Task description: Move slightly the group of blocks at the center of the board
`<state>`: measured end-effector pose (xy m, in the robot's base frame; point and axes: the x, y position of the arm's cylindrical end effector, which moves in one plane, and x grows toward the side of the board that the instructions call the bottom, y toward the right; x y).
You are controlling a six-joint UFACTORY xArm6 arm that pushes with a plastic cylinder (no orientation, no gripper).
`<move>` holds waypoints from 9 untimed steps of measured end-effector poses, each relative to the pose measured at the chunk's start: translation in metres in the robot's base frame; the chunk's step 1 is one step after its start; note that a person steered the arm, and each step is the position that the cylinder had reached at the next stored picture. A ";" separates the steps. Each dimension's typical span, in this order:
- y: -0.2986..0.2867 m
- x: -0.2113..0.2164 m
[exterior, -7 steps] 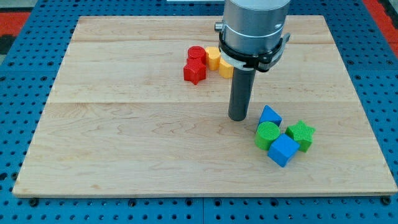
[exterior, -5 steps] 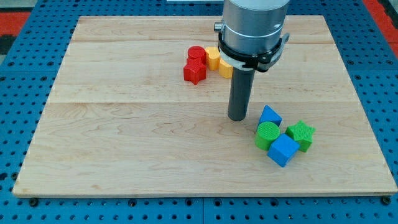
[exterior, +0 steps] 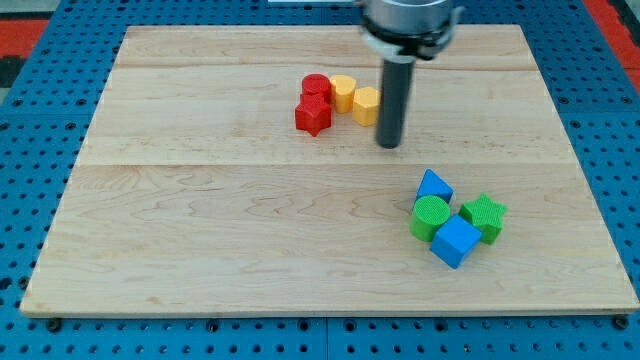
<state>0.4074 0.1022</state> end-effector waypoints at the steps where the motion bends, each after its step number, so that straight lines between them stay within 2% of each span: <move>1: 0.001 -0.020; 2: -0.008 -0.059; 3: -0.025 -0.070; 5: -0.031 -0.070; 7: -0.078 -0.062; 9: -0.053 -0.063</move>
